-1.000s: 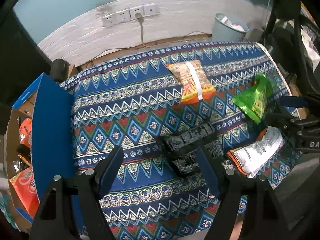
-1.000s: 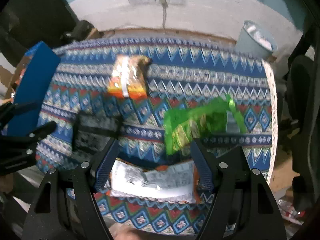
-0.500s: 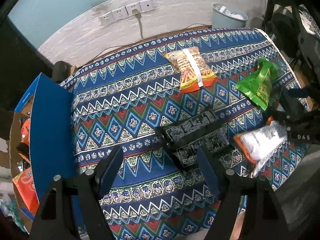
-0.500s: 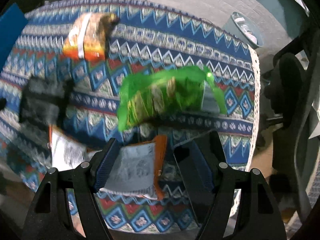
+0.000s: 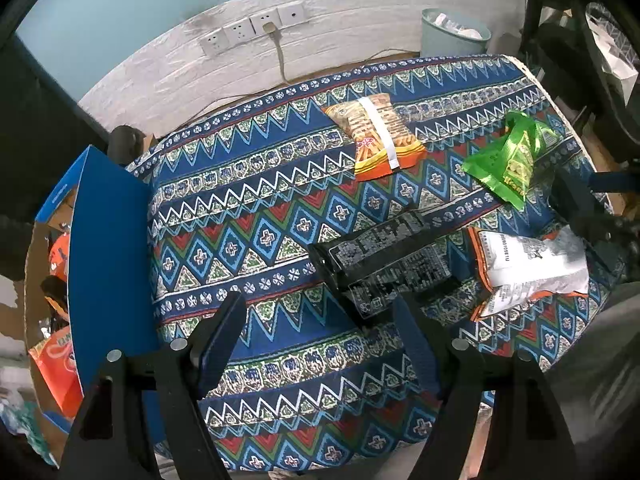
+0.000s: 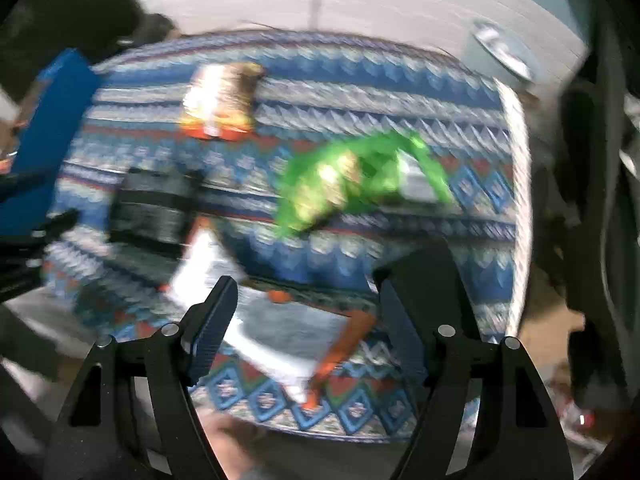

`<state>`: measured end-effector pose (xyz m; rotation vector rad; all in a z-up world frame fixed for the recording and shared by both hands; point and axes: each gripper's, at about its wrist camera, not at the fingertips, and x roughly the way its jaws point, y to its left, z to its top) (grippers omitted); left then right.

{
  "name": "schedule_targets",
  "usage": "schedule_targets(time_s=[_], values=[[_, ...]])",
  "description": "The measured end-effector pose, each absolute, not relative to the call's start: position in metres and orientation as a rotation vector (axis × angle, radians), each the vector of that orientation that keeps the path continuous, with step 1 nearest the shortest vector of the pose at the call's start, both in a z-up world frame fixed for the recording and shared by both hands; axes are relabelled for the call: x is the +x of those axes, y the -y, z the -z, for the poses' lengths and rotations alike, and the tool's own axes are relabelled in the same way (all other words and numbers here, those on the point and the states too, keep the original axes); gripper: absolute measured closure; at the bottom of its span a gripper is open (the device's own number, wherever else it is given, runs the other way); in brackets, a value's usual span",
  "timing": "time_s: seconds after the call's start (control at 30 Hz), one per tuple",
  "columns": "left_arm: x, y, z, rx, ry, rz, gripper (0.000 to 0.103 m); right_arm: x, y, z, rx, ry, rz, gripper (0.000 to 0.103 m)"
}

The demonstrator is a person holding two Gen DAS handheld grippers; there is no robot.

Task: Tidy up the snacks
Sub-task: 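Grasp the black bag with the left gripper while the right grasps the white bag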

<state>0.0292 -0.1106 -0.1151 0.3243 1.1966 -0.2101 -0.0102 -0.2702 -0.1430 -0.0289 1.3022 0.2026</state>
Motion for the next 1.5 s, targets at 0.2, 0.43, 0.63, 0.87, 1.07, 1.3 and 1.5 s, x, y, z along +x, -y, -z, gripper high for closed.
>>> schedule_targets(time_s=[0.2, 0.43, 0.63, 0.87, 1.07, 1.3, 1.5], values=[[0.024, 0.103, 0.122, 0.311, -1.221, 0.209, 0.022, -0.017, 0.226, 0.157, -0.232, -1.337, -0.371, 0.030], [0.024, 0.100, 0.133, 0.283, -1.254, 0.216, 0.022, -0.020, 0.205, 0.183, -0.399, -1.393, -0.398, 0.030], [0.030, 0.096, 0.143, 0.217, -1.305, 0.221, 0.022, -0.010, 0.200, 0.208, -0.428, -1.438, -0.371, 0.030], [0.039, 0.098, 0.149, 0.123, -1.326, 0.222, 0.022, 0.016, 0.207, 0.211, -0.268, -1.431, -0.337, 0.039], [0.052, 0.107, 0.159, 0.042, -1.344, 0.216, 0.021, 0.042, 0.220, 0.218, -0.159, -1.416, -0.253, 0.055], [0.063, 0.123, 0.167, 0.019, -1.352, 0.214, 0.021, 0.072, 0.243, 0.206, -0.044, -1.358, -0.192, 0.058], [0.073, 0.129, 0.179, -0.064, -1.384, 0.180, 0.021, 0.071, 0.251, 0.203, -0.022, -1.372, -0.205, 0.057]])
